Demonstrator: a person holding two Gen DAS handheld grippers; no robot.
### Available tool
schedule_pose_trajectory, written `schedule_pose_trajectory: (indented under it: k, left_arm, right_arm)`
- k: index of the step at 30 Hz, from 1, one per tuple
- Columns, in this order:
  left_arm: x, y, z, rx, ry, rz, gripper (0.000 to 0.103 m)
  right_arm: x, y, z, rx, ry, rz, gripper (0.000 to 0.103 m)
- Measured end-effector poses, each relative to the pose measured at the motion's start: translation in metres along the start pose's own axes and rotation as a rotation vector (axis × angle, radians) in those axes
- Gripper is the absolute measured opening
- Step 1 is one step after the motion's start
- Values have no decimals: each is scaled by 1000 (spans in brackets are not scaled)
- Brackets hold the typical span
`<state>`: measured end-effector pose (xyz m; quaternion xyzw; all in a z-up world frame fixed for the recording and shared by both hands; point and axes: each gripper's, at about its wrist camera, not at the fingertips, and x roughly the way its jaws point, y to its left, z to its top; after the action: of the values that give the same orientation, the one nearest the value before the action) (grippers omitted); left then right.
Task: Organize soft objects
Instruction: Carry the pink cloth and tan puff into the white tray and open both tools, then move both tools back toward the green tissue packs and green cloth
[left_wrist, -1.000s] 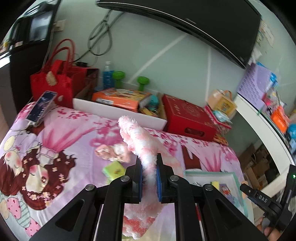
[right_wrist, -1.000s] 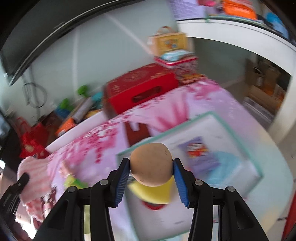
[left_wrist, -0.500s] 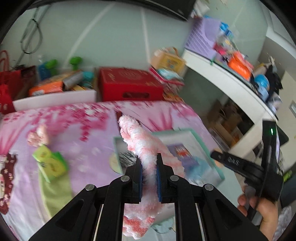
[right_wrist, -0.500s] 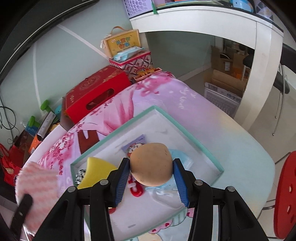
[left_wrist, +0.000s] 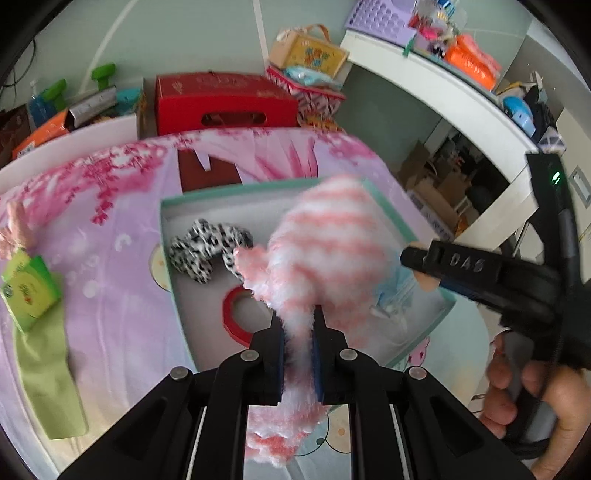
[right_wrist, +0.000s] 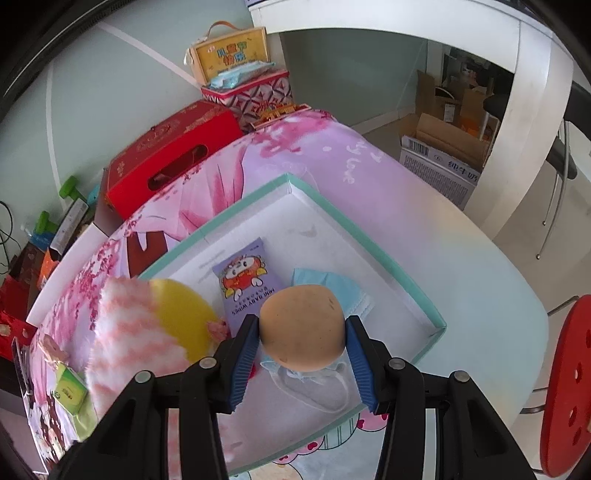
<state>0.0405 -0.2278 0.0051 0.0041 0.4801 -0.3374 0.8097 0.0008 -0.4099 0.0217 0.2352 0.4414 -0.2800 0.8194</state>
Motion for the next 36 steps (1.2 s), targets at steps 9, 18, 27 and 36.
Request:
schedule_pose_trajectory:
  k: [9, 18, 27, 36]
  left_arm:
    - [29, 3, 1, 19, -12, 53, 15]
    - [34, 6, 4, 16, 7, 60, 31]
    - [9, 11, 8, 12, 30, 93, 70]
    - [-16, 37, 13, -55, 15, 139, 84]
  right_arm:
    - [14, 4, -3, -15, 43, 6, 52]
    - [14, 9, -4, -31, 44, 21, 55]
    - [0, 4, 1, -20, 14, 7, 70]
    - [-8, 3, 2, -39, 1, -28, 84]
